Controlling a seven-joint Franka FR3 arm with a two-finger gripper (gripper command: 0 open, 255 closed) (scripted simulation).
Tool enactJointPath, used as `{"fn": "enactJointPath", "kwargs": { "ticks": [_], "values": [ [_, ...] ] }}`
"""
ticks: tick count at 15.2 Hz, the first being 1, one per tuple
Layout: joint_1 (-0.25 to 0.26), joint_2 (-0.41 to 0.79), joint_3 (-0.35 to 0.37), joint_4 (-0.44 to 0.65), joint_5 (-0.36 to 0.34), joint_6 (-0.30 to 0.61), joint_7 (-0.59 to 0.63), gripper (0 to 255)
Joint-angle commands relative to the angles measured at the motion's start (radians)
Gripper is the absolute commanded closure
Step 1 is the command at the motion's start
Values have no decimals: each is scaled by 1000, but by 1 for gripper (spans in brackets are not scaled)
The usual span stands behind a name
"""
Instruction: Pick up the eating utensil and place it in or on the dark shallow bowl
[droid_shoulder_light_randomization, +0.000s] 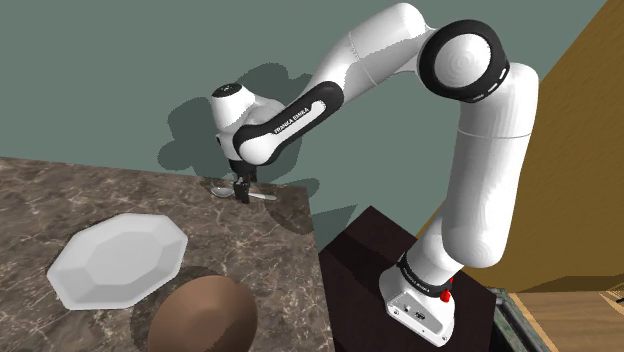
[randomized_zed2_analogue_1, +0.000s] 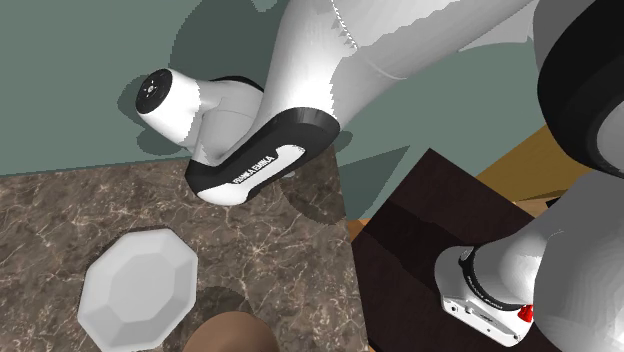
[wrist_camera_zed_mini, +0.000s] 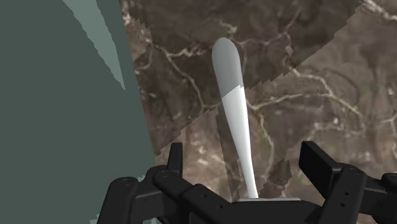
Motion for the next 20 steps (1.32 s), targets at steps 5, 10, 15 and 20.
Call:
{"fn": "enactJointPath", "kwargs": {
  "ticks": [5, 10, 15, 20],
  "values": [
    [0, 0, 0, 0, 0, 0, 0, 255],
    [0, 0, 0, 0, 0, 0, 0, 255],
    [-6, -49, 11, 4, 23, -49, -21, 255],
    [-12, -95, 19, 13, 45, -100, -42, 255]
  ]
}}
